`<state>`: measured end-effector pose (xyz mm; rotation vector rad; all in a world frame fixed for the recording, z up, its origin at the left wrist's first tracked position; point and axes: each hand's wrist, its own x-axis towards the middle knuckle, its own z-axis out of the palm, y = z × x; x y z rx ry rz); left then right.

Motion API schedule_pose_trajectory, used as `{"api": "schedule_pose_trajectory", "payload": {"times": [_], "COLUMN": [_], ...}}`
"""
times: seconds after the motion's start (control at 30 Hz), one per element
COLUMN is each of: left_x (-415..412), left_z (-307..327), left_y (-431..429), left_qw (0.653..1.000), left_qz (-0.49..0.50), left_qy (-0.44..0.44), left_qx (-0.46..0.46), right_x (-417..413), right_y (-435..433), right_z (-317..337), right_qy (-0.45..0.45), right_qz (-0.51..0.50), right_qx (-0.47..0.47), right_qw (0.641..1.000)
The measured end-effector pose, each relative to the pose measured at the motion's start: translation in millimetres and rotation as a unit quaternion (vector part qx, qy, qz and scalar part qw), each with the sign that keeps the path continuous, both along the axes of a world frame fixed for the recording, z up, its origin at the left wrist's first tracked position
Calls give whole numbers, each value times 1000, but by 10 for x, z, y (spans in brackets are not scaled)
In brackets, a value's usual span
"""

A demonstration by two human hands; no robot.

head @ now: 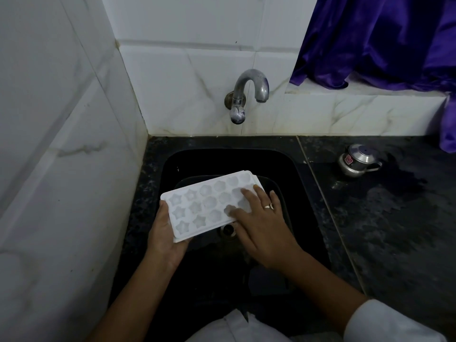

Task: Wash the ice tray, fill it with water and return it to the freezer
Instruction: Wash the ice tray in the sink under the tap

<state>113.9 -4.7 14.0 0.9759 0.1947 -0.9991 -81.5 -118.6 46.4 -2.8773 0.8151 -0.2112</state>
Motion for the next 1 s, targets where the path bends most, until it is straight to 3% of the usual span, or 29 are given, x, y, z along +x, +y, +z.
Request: {"api": "schedule_pose_trajectory", "payload": {"times": [0.4, 0.57, 0.73, 0.87, 1.0], "left_x": [-102, 11, -84, 41, -29], "left_z": [34, 11, 25, -14, 9], "left_y": [9, 44, 6, 54, 13], "left_qw": [1000, 1000, 1000, 1000, 1000], "left_qz": [-21, 3, -13, 9, -5], "left_qy": [-14, -2, -6, -5, -3], "left_qx": [-11, -4, -9, 0, -6], "right_x": [116, 52, 169, 66, 129], "right_y": [16, 55, 63, 81, 21], "right_z": [53, -5, 49, -12, 63], "right_qy": [-11, 15, -2, 25, -2], "right_qz": [-30, 10, -27, 13, -29], "right_qx": [28, 4, 25, 0, 19], "right_qw": [999, 1000, 999, 1000, 999]}}
